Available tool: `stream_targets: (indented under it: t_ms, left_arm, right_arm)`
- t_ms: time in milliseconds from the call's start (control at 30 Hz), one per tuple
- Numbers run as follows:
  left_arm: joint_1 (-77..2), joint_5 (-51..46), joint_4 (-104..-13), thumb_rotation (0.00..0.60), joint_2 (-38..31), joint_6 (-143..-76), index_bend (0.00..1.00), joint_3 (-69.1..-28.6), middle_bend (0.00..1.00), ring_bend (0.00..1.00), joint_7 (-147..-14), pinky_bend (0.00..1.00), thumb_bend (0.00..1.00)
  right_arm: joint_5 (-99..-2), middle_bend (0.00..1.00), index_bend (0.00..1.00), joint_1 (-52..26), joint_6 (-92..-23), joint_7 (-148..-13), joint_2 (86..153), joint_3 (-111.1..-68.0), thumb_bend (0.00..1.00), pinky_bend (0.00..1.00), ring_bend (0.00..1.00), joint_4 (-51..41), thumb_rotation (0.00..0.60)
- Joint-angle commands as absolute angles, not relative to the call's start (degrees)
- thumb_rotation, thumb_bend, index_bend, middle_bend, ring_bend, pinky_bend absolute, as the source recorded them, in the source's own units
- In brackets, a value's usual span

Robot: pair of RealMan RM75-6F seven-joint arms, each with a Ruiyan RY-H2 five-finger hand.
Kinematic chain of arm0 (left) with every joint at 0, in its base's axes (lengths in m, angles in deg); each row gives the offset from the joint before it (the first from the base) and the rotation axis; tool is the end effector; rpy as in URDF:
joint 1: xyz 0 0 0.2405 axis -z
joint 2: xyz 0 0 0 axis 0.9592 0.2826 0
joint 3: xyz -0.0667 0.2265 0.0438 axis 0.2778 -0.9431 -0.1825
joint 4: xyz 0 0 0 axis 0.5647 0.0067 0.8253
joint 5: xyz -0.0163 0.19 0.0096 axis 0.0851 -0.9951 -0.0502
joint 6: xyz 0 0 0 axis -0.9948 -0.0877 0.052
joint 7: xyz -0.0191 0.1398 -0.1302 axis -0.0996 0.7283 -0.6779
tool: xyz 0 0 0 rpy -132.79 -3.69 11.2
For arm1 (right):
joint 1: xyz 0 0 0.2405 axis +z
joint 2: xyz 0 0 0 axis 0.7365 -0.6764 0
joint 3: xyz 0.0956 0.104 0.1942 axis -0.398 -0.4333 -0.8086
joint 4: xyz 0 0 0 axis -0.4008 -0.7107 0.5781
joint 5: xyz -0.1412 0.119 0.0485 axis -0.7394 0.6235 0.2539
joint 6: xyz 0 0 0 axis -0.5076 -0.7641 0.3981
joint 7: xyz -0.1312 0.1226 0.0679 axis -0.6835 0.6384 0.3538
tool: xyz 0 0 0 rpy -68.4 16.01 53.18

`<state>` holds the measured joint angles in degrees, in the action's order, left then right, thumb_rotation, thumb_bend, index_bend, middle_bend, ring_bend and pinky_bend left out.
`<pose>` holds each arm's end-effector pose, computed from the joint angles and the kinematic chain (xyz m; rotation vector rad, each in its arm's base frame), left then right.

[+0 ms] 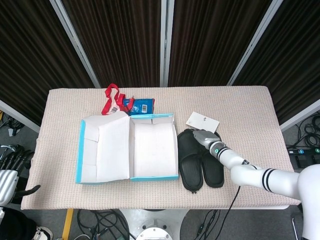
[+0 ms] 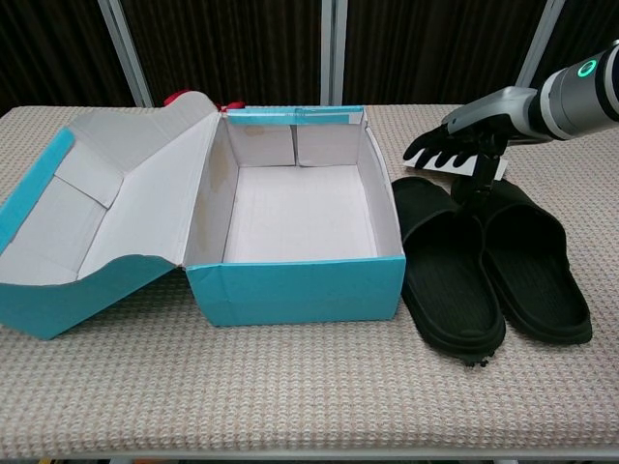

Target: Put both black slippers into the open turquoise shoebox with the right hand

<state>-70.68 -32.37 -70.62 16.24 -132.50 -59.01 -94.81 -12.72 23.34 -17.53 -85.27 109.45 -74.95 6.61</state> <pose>-0.3124 0.2009 0.1708 -1.4310 -1.0050 -0.9502 -0.1343 -0.4032 -0.0107 1.8988 -1.5508 0.4638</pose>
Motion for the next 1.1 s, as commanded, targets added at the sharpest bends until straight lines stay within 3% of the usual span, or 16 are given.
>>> stream_targets:
  t_ms: [33, 633, 1100]
  left_arm:
    - [-70.78, -32.41, -70.52, 0.600, 16.35, -132.72, 0.11, -58.98, 0.10, 0.03, -95.03, 0.06, 0.05]
    - [-70.75, -32.52, -69.45, 0.600, 16.37, -132.01, 0.11, -59.37, 0.10, 0.03, -97.76, 0.06, 0.05]
    - [-70.43, -32.93, -69.03, 0.600, 16.63, -131.39, 0.11, -59.77, 0.10, 0.03, -100.52, 0.06, 0.05]
  right_arm:
    - [-11.46, 0.05, 0.00, 24.65, -17.59, -85.94, 110.19, -73.56, 0.04, 0.00, 0.00, 6.14, 0.600]
    - [-7.23, 0.11, 0.00, 28.94, -17.67, -86.78, 113.15, -68.76, 0.06, 0.00, 0.00, 4.07, 0.600]
    - [-4.73, 0.29, 0.26, 29.72, -20.91, -87.49, 115.35, -67.19, 0.10, 0.00, 0.00, 2.79, 0.600]
